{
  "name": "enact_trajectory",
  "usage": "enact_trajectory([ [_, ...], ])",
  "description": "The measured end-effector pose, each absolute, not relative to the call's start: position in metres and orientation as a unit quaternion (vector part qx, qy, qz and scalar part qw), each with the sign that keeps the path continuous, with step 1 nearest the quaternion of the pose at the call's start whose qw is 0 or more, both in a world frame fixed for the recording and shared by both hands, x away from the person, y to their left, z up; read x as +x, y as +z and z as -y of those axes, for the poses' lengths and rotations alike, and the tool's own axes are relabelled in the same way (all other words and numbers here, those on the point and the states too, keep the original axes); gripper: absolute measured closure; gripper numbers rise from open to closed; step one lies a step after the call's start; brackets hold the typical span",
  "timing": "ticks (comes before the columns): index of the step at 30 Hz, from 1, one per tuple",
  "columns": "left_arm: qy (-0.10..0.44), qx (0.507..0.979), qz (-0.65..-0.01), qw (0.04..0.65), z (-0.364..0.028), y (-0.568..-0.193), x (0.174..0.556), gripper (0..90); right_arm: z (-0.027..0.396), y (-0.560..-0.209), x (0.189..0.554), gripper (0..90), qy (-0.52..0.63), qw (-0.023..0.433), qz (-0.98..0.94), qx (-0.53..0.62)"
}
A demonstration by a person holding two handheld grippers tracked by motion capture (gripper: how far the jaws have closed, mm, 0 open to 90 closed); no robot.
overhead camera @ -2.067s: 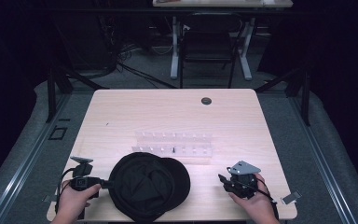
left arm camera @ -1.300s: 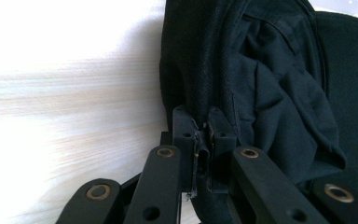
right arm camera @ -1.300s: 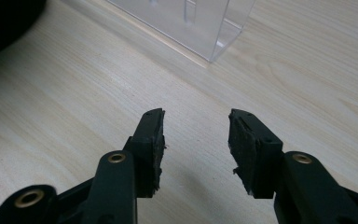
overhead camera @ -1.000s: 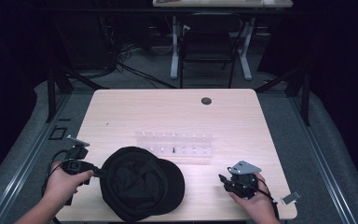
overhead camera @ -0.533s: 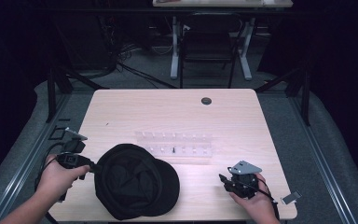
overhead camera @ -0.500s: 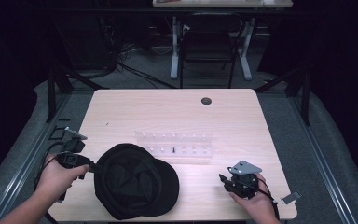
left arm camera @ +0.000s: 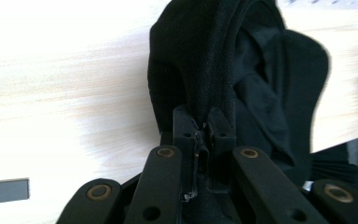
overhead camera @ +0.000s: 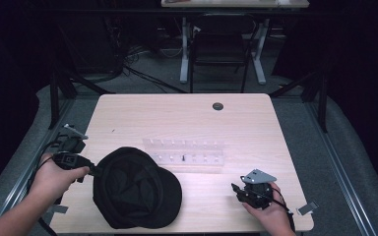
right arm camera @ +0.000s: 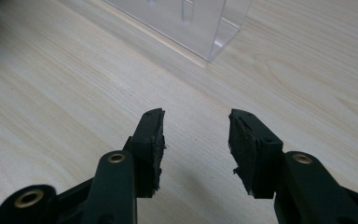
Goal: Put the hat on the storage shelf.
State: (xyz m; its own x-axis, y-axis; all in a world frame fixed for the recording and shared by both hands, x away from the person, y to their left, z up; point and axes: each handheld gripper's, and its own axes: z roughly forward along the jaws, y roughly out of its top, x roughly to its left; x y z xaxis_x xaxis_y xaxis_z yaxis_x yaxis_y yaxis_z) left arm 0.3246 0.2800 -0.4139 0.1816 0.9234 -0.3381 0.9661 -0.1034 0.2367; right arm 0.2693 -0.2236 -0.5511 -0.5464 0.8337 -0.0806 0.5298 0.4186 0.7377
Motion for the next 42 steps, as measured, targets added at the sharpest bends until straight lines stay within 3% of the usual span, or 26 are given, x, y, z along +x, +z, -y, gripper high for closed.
enact_trajectory([
  [29, -0.201, 0.666, -0.637, 0.332, -0.301, -0.367, 0.323, 85.8, 0.224, -0.552, 0.269, 55.1, 0.339, 0.228, -0.811, 0.419],
  [42, -0.200, 0.655, -0.630, 0.365, -0.306, -0.348, 0.323, 85.9, 0.225, -0.552, 0.270, 55.0, 0.339, 0.228, -0.809, 0.422],
])
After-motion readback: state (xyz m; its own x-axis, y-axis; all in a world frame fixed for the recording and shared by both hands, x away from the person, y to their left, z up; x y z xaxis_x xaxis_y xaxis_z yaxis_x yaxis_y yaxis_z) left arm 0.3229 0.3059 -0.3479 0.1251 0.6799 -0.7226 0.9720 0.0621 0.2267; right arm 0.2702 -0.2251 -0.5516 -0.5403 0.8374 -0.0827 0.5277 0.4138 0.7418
